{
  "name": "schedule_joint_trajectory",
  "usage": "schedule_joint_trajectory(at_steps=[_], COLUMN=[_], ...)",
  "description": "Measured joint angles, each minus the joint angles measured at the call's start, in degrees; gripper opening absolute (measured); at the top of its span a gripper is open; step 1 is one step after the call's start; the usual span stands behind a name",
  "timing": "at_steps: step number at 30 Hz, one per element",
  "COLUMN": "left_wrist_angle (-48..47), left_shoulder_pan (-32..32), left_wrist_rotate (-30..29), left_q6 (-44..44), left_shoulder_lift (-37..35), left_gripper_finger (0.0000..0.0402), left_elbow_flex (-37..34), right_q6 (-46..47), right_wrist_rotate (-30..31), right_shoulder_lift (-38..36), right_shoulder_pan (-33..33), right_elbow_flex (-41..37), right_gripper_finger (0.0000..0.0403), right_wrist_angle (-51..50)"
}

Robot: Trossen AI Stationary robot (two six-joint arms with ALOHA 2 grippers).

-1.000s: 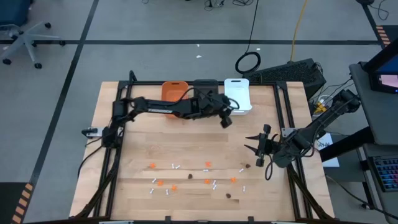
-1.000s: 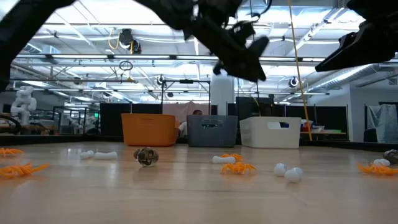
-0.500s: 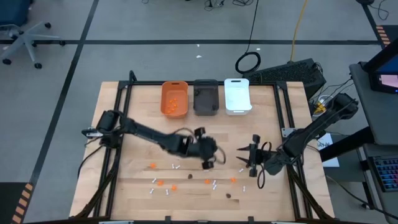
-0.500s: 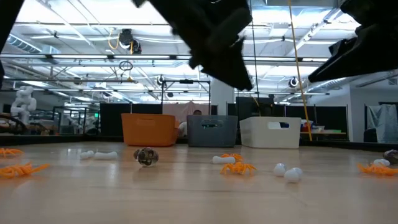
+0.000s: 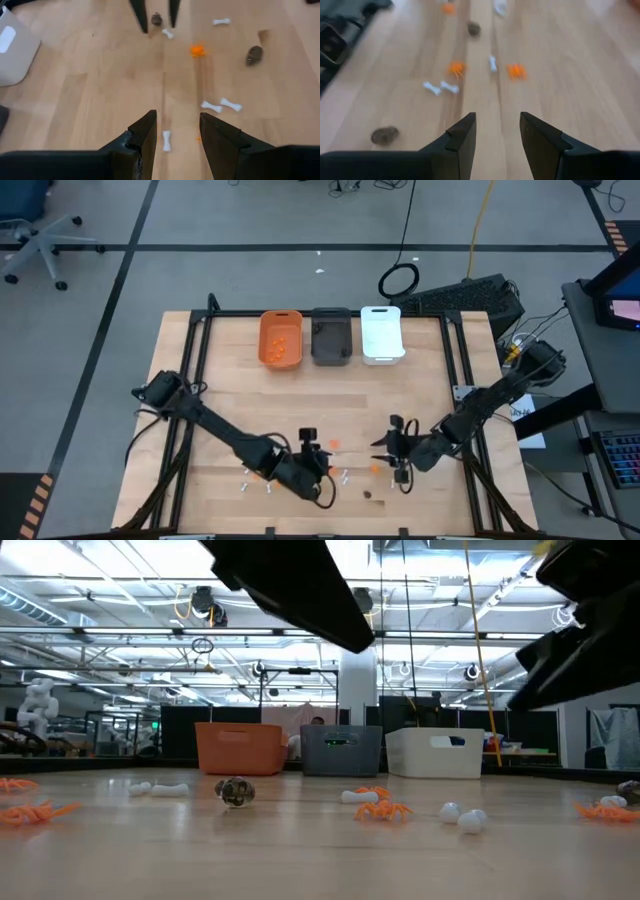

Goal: Sort Halloween decoration
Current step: Put the white bone toy into the white bin

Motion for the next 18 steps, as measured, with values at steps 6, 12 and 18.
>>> schedule_joint_trajectory(at_steps=[6, 12, 18], left_wrist_angle=[0.39, 0.35, 0.89], left_shoulder_pan=[-2.73, -4.25, -4.78], left_wrist_rotate=[-1.92, -2.54, -2.52], left_q6=[-0.83, -3.08, -7.58], left_shoulder_lift=[0.0, 0.0, 0.0], left_gripper_finger=[0.0147, 0.0147, 0.0147], left_elbow_flex=[0.0, -0.01, -2.3], right_q6=[7.91, 10.93, 11.62], right_wrist_rotate=[-1.54, -1.46, 0.46], right_shoulder_lift=[-0.42, -0.2, 3.83], right_shoulder_pan=[1.46, 3.05, 3.17], right_elbow_flex=[8.65, 9.83, 9.83], right_gripper_finger=[0.0137, 0.0137, 0.0137], right_wrist_angle=[-20.24, -22.46, -17.59])
